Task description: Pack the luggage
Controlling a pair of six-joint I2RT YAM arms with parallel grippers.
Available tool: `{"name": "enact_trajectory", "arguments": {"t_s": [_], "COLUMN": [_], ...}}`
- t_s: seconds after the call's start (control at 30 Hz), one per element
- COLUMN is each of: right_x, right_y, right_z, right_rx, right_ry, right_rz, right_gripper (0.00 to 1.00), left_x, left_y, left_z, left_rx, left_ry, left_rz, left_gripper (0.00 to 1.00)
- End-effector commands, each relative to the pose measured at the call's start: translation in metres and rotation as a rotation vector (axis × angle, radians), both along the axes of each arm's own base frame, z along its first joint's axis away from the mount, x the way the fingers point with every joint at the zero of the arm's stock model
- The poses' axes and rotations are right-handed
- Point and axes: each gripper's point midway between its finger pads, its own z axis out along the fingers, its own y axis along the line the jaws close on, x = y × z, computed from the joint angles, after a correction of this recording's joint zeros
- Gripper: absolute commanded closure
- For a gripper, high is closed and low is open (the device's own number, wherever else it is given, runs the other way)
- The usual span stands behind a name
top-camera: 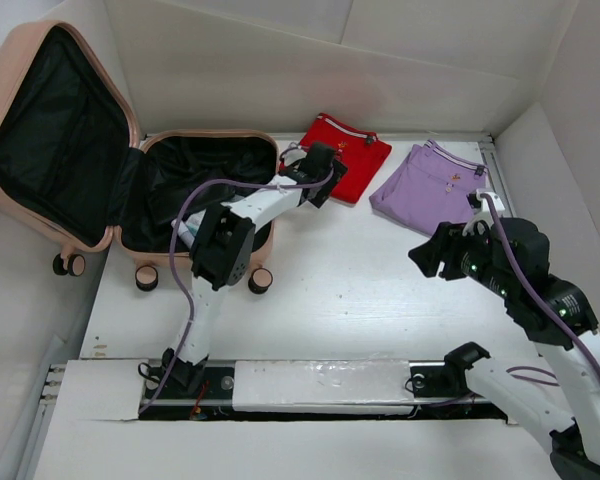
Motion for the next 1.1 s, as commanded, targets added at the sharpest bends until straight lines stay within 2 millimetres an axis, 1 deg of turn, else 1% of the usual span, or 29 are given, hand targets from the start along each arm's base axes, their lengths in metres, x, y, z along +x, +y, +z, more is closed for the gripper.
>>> {"name": "enact_trajectory", "arguments": {"t_s": [0.0, 0.07, 0.1, 0.13, 0.17, 0.2, 0.23, 0.27, 0.3, 0.37, 0.4, 0.43, 0.47, 0.5, 0.53, 0.57, 0.63, 0.67, 0.7, 0.73, 0.77, 0.8, 0.83, 0.87, 0.9, 0.93, 0.97, 1.03, 1.07], "right_x": [-0.008, -0.009, -0.009, -0.009, -0.009, -0.01, -0.01, -0.011, -0.012, -0.012, -0.012, -0.012, -0.012, -0.012, -0.012, -0.012, -0.012, -0.012, -0.012, -0.012, -0.012, -0.012, -0.012, -0.012, -0.013, -0.012, -0.012, -0.011, -0.011], "right_y": [0.001, 0.0, 0.0, 0.0, 0.0, 0.002, 0.002, 0.002, 0.004, 0.003, 0.004, 0.003, 0.004, 0.002, 0.002, 0.002, 0.002, 0.002, 0.002, 0.002, 0.002, 0.002, 0.001, 0.001, 0.001, 0.0, 0.0, 0.001, 0.001], "right_z": [-0.002, -0.004, -0.004, 0.001, 0.001, 0.001, 0.001, 0.005, 0.005, 0.004, 0.004, 0.004, 0.004, 0.002, 0.002, 0.002, 0.002, 0.002, 0.002, 0.002, 0.002, 0.002, 0.006, 0.006, 0.009, 0.009, 0.013, 0.012, 0.012], "right_rx": [0.015, -0.005, -0.005, 0.0, -0.008, -0.008, -0.008, -0.005, -0.004, -0.01, -0.014, -0.021, -0.025, -0.033, -0.033, -0.033, -0.036, -0.043, -0.043, -0.043, -0.043, -0.043, -0.039, -0.039, -0.035, -0.039, -0.034, -0.038, -0.038], "right_ry": [0.008, 0.007, 0.008, -0.004, -0.008, -0.009, -0.009, -0.017, -0.017, -0.019, -0.021, -0.025, -0.027, -0.021, -0.021, -0.021, -0.023, -0.027, -0.027, -0.027, -0.027, -0.027, -0.035, -0.035, -0.043, -0.045, -0.054, -0.046, -0.046], "right_rz": [0.025, 0.033, 0.033, 0.033, 0.038, 0.05, 0.05, 0.05, 0.062, 0.059, 0.059, 0.062, 0.063, 0.055, 0.055, 0.055, 0.056, 0.06, 0.06, 0.06, 0.06, 0.06, 0.06, 0.06, 0.06, 0.051, 0.051, 0.051, 0.051], "right_gripper": [0.39, 0.39, 0.39, 0.39, 0.39, 0.39, 0.39, 0.39, 0.39, 0.39, 0.39, 0.39, 0.39, 0.39, 0.39, 0.39, 0.39, 0.39, 0.39, 0.39, 0.39, 0.39, 0.39, 0.39, 0.39, 0.39, 0.39, 0.39, 0.39], "left_x": [0.016, 0.022, 0.022, 0.024, 0.028, 0.027, 0.028, 0.029, 0.033, 0.031, 0.033, 0.029, 0.03, 0.03, 0.029, 0.028, 0.027, 0.029, 0.03, 0.038, 0.039, 0.044, 0.048, 0.051, 0.052, 0.052, 0.048, 0.04, 0.028], "left_y": [0.005, 0.007, 0.007, 0.009, 0.009, 0.016, 0.018, 0.019, 0.018, 0.022, 0.02, 0.023, 0.022, 0.02, 0.02, 0.019, 0.02, 0.018, 0.017, 0.02, 0.016, 0.011, 0.013, 0.008, 0.003, 0.0, -0.009, -0.021, -0.031], "left_z": [0.031, 0.015, 0.009, -0.004, -0.002, -0.009, -0.013, -0.023, -0.02, -0.042, -0.04, -0.053, -0.06, -0.06, -0.068, -0.068, -0.081, -0.077, -0.081, -0.08, -0.079, -0.078, -0.082, -0.076, -0.073, -0.077, -0.076, -0.062, -0.045], "left_rx": [-0.074, -0.095, -0.097, -0.081, -0.09, -0.057, -0.044, -0.026, -0.023, 0.02, 0.019, 0.047, 0.044, 0.031, 0.041, 0.029, 0.044, 0.035, 0.039, 0.037, 0.03, 0.011, 0.008, -0.008, -0.025, -0.022, -0.014, 0.02, 0.024], "left_ry": [-0.03, -0.004, 0.018, 0.034, 0.033, 0.049, 0.052, 0.061, 0.054, 0.095, 0.095, 0.121, 0.128, 0.136, 0.146, 0.154, 0.169, 0.16, 0.163, 0.146, 0.141, 0.128, 0.126, 0.111, 0.105, 0.105, 0.094, 0.051, 0.032], "left_rz": [0.166, 0.235, 0.251, 0.275, 0.3, 0.328, 0.335, 0.342, 0.348, 0.363, 0.363, 0.363, 0.372, 0.371, 0.371, 0.371, 0.372, 0.371, 0.371, 0.366, 0.35, 0.334, 0.33, 0.314, 0.289, 0.271, 0.241, 0.166, 0.128], "left_gripper": [0.22, 0.24, 0.24, 0.25, 0.25, 0.25, 0.25, 0.26, 0.26, 0.26, 0.28, 0.28, 0.28, 0.28, 0.28, 0.28, 0.28, 0.3, 0.32, 0.36, 0.43, 0.67, 0.8, 0.92, 1.0, 1.0, 1.0, 1.0, 1.0]}}
